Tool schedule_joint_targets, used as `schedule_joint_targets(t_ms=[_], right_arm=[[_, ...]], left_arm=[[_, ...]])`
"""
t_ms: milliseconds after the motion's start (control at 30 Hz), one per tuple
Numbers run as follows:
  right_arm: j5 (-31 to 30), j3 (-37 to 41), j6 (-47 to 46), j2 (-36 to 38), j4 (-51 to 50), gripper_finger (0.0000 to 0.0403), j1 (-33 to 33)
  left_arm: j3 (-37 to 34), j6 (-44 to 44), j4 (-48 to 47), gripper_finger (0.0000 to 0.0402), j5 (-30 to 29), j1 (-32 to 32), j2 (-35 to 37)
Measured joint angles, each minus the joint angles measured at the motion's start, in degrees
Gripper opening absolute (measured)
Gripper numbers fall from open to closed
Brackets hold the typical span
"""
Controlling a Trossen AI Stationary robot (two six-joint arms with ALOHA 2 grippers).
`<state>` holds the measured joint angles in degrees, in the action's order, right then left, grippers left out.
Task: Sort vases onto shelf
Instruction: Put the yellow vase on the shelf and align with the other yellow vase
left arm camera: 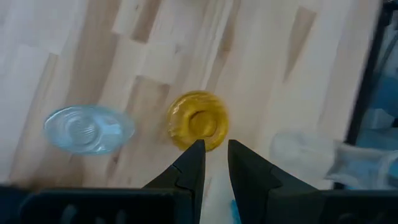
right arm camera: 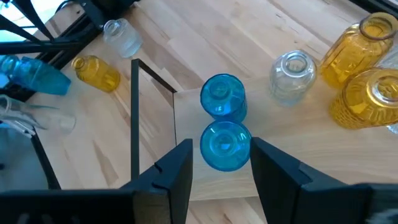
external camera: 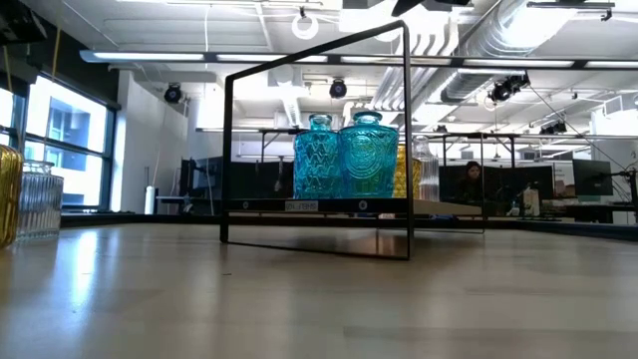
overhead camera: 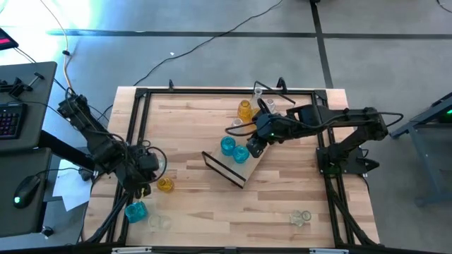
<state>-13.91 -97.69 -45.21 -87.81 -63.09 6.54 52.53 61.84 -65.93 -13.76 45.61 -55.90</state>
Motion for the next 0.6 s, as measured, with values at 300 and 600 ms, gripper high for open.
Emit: schedule_joint_targets(t_ms=[300, 600], right_arm=[[0.0, 0.0, 1.6, 0.0, 0.0, 0.0140, 0.0], [0.7, 0.0, 1.7, 0.0, 0.0, 0.0140, 0.0]], left_arm=[[0.0, -3.7, -0.3, 0.0060, -3.5, 0.0, -1.5], [0.0, -9.8, 0.0, 0.0060, 4.7, 0.0, -7.2]])
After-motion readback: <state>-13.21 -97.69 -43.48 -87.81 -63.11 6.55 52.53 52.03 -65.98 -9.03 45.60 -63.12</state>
